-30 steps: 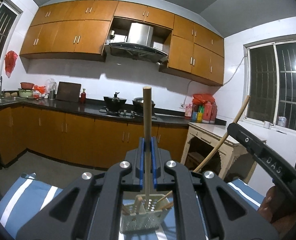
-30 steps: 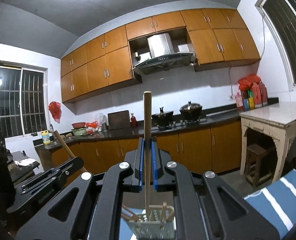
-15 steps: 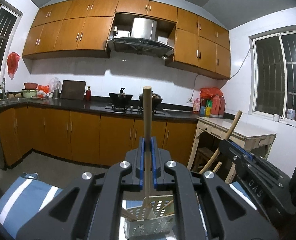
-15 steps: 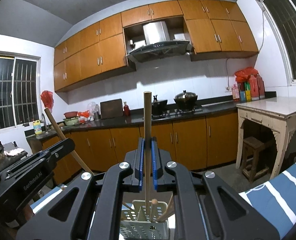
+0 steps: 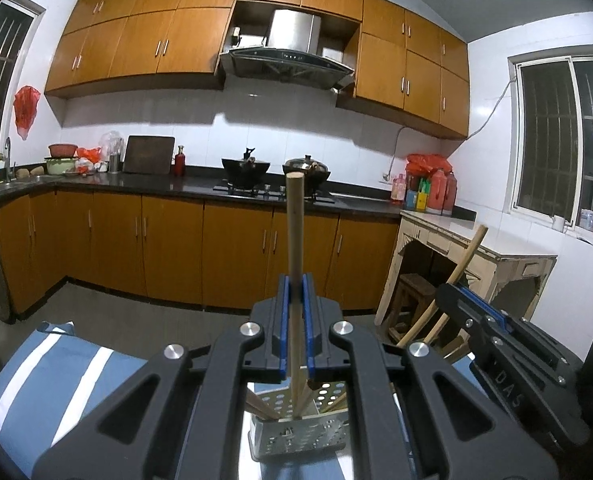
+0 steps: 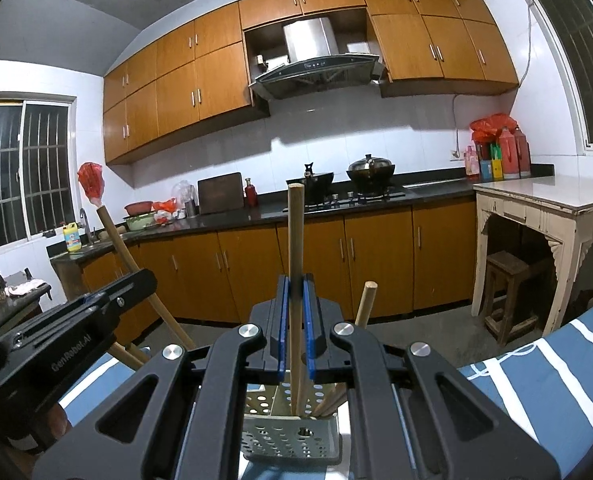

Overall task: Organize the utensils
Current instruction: 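Lower the left tool's chopstick into the holder while the right tool inserts its own, then open both tools and pull back from the green holder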

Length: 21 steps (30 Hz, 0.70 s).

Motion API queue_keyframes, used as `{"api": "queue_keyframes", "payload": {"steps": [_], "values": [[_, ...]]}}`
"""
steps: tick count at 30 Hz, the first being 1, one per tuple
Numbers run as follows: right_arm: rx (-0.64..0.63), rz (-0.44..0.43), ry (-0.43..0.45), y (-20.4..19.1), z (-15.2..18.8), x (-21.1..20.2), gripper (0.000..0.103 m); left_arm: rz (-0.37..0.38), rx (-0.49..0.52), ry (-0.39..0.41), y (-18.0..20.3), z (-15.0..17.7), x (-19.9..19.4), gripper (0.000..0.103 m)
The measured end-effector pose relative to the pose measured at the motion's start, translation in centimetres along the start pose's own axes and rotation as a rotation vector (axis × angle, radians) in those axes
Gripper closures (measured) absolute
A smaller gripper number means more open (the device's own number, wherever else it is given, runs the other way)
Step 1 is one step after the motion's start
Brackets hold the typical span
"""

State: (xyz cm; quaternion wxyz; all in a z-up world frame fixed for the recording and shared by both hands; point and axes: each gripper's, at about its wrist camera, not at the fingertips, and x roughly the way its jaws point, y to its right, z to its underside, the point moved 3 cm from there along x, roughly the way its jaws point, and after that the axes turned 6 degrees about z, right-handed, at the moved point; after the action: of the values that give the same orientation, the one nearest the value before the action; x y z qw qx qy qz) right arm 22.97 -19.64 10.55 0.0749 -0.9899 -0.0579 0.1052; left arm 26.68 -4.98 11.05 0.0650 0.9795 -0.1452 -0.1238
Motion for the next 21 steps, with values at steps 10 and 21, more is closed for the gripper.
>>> {"api": "queue_keyframes", "payload": {"steps": [10, 21], "values": [[0.019, -0.006, -0.036, 0.5, 0.3, -0.1, 0.094, -0.004, -0.013, -0.038, -0.4, 0.5, 0.0, 0.078], [0.052, 0.022, -0.013, 2.1, -0.1, -3.4, 0.064, -0.033, -0.008, -0.018, -0.8, 0.1, -3.6, 0.055]]}}
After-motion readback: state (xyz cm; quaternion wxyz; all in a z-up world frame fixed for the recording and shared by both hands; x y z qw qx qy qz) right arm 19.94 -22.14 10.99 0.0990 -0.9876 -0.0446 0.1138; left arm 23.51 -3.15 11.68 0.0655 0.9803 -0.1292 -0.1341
